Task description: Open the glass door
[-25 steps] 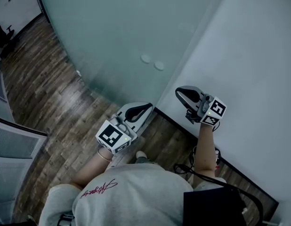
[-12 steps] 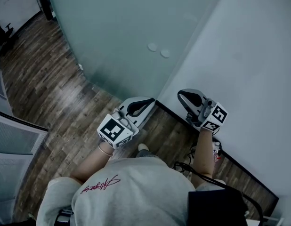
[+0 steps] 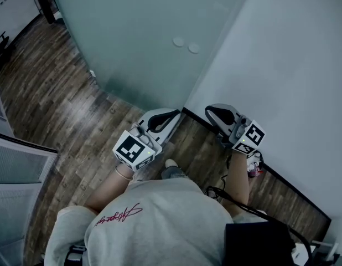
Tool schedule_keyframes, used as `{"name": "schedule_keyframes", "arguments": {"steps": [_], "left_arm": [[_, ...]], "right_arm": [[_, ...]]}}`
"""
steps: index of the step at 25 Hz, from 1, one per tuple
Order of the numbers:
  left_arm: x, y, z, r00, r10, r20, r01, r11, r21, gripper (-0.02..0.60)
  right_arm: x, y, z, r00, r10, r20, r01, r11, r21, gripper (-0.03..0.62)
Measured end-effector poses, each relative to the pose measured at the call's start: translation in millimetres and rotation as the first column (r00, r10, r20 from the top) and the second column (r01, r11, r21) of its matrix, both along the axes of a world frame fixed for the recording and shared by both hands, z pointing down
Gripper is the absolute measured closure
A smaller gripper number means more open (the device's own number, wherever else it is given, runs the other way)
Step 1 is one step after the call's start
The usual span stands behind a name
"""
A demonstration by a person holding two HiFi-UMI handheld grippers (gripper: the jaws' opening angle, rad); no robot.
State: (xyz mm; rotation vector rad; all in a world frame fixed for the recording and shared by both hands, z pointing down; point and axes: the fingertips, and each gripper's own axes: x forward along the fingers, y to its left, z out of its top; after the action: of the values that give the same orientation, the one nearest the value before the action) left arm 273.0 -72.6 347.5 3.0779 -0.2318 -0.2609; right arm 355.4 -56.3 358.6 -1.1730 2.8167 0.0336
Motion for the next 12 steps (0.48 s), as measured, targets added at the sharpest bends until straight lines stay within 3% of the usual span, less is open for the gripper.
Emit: {"name": "schedule_keyframes", "arguments": {"steps": [12], "left_arm": [[-13.2,2.7,-2.3,1.000,0.009,-0.007,-0.009,1.000,-0.014,0.569]], "right_arm": [[-24.3,19.8,6.9,1.000,0.014,0.003,-0.014,1.000,-0.014,0.576]]}}
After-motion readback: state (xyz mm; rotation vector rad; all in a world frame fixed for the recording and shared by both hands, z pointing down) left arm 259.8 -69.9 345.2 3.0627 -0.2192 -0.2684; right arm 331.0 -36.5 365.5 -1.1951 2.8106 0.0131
